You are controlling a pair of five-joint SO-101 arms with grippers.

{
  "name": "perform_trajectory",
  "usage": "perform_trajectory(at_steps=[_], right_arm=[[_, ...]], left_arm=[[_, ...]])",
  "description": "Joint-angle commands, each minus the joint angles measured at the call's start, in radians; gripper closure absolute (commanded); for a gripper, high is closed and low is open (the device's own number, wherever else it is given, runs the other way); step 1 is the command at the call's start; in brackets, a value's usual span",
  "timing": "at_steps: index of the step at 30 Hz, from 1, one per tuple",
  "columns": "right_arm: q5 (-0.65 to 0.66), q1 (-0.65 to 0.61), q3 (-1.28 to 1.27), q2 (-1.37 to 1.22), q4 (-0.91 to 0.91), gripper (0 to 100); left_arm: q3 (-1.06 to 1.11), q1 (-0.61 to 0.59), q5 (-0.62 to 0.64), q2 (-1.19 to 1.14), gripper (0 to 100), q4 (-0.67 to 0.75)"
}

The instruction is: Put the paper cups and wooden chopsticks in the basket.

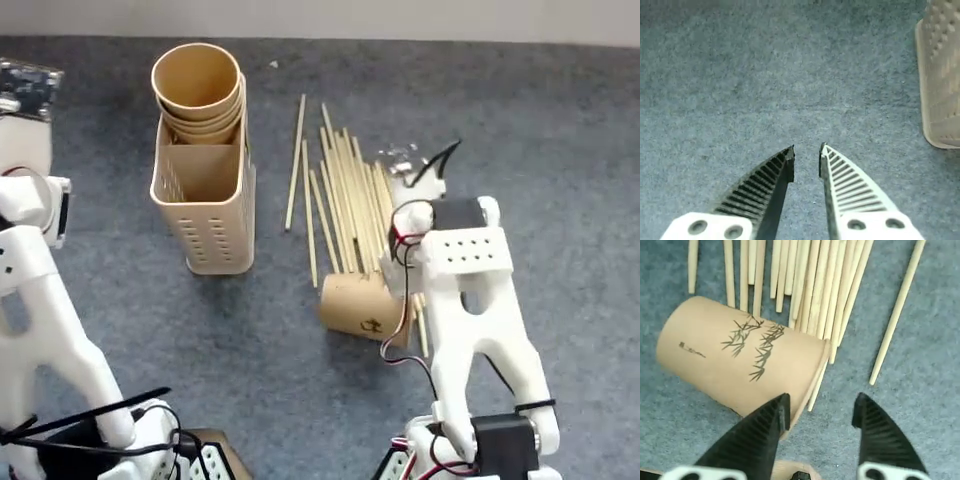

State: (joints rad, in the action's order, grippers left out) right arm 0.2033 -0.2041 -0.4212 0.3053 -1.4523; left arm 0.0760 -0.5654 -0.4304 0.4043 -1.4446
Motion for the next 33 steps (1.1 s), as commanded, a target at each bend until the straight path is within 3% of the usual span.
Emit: perform_trajectory(at_steps=[1,9,15,22,28,33], right_arm=[[-0.008,-0.001,-0.008,0.004,-0.039,74.0],[0.031,-0.01,-0.191,-0.005,0.067,76.2],[-0.057,-0.085,-0.302,-0.007,0.185,98.5],[-0.097,-0.091,-0.294,0.004,0.2,99.1],[-0.089,-0.09,-0.143,0.004,0.145,99.1],[-0.089,-0.059,0.282,0.004,-0.042,99.2]], left_arm=[[0.007,-0.008,-0.011,0.027,89,0.018],[0.005,-0.007,-0.011,0.027,89,0.012],[0.007,-0.004,-0.009,0.027,89,0.011],[0.013,-0.007,-0.009,0.027,89,0.011],[0.013,-0.005,-0.009,0.027,89,0.012],[0.015,-0.007,-0.009,0.025,89,0.011]])
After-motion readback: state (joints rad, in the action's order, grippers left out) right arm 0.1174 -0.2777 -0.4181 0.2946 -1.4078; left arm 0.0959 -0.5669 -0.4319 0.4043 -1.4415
